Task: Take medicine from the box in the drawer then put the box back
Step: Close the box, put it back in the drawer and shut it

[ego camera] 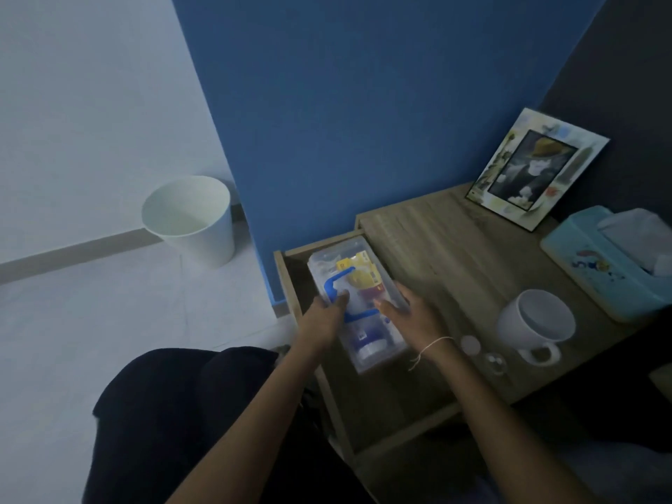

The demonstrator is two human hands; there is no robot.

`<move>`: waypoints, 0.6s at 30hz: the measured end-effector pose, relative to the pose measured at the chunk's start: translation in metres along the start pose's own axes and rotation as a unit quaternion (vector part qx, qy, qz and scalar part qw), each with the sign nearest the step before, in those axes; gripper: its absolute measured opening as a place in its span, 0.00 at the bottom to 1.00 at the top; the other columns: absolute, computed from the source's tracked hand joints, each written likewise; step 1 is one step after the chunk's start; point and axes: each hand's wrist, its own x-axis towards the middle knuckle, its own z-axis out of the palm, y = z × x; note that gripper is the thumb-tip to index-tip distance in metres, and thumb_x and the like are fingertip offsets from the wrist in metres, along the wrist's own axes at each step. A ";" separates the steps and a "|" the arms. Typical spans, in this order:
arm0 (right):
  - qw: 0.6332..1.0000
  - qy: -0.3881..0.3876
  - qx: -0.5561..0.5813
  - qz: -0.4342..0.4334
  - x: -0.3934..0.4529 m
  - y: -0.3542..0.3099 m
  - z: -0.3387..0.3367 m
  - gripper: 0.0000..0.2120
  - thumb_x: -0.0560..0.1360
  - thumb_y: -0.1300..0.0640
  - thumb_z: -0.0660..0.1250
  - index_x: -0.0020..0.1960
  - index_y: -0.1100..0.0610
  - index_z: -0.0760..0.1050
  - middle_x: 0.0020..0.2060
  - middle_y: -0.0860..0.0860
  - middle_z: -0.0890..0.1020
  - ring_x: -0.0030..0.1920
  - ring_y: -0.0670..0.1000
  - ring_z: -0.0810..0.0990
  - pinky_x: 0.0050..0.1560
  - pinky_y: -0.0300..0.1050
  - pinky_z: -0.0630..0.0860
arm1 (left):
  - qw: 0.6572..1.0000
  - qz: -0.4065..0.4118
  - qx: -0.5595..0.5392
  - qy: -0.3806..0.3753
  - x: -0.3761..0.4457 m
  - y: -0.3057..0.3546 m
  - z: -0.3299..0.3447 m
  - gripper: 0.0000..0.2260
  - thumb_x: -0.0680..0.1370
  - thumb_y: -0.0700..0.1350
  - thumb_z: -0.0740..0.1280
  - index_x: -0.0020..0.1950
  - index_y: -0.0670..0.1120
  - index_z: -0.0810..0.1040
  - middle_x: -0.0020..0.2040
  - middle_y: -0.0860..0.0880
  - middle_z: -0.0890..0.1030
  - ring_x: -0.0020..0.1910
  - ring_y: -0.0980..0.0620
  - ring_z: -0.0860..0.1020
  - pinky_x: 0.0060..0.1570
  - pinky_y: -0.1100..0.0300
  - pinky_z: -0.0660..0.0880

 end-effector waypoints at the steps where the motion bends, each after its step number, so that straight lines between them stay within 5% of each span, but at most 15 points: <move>1: 0.999 -0.007 -0.029 -0.010 -0.001 0.006 0.005 0.22 0.73 0.45 0.68 0.66 0.45 0.69 0.56 0.41 0.74 0.53 0.40 0.73 0.54 0.39 0.70 | 1.000 -0.013 0.011 -0.008 0.001 -0.006 0.003 0.19 0.77 0.57 0.63 0.61 0.45 0.69 0.51 0.47 0.81 0.46 0.49 0.83 0.44 0.53 0.81; 4: 0.998 -0.024 -0.038 0.036 -0.002 0.017 0.018 0.20 0.74 0.48 0.68 0.65 0.50 0.70 0.57 0.45 0.76 0.54 0.43 0.76 0.53 0.39 0.70 | 0.998 -0.042 0.049 0.007 0.006 -0.019 0.014 0.25 0.76 0.55 0.66 0.67 0.42 0.65 0.57 0.43 0.78 0.50 0.48 0.81 0.49 0.50 0.80; 7: 0.996 0.022 -0.062 0.065 -0.011 0.026 0.033 0.18 0.75 0.48 0.66 0.64 0.49 0.70 0.48 0.46 0.77 0.55 0.52 0.78 0.52 0.46 0.69 | 0.993 -0.061 0.096 0.043 0.013 -0.026 0.024 0.32 0.76 0.53 0.67 0.72 0.42 0.57 0.66 0.40 0.70 0.57 0.45 0.77 0.49 0.52 0.78; 12: 0.964 0.042 -0.187 0.185 -0.001 0.029 0.056 0.22 0.76 0.53 0.65 0.68 0.56 0.69 0.61 0.56 0.77 0.62 0.56 0.75 0.64 0.47 0.68 | 0.986 -0.090 0.128 0.050 0.022 -0.031 0.035 0.33 0.77 0.49 0.66 0.74 0.39 0.53 0.70 0.38 0.62 0.63 0.41 0.72 0.55 0.54 0.74; 15: 0.995 -0.013 -0.035 0.097 -0.007 0.046 0.058 0.21 0.76 0.53 0.66 0.68 0.54 0.69 0.61 0.54 0.78 0.63 0.52 0.75 0.66 0.52 0.69 | 0.983 -0.113 0.136 0.050 0.026 -0.040 0.039 0.30 0.78 0.47 0.65 0.73 0.37 0.55 0.69 0.37 0.66 0.63 0.41 0.73 0.63 0.49 0.74; 18: 0.995 -0.024 -0.042 0.092 0.000 0.057 0.052 0.25 0.76 0.56 0.66 0.71 0.56 0.65 0.67 0.57 0.73 0.67 0.55 0.71 0.70 0.55 0.66 | 0.982 -0.107 0.146 0.056 0.030 -0.047 0.044 0.31 0.78 0.47 0.65 0.73 0.37 0.54 0.70 0.37 0.65 0.64 0.41 0.72 0.64 0.46 0.73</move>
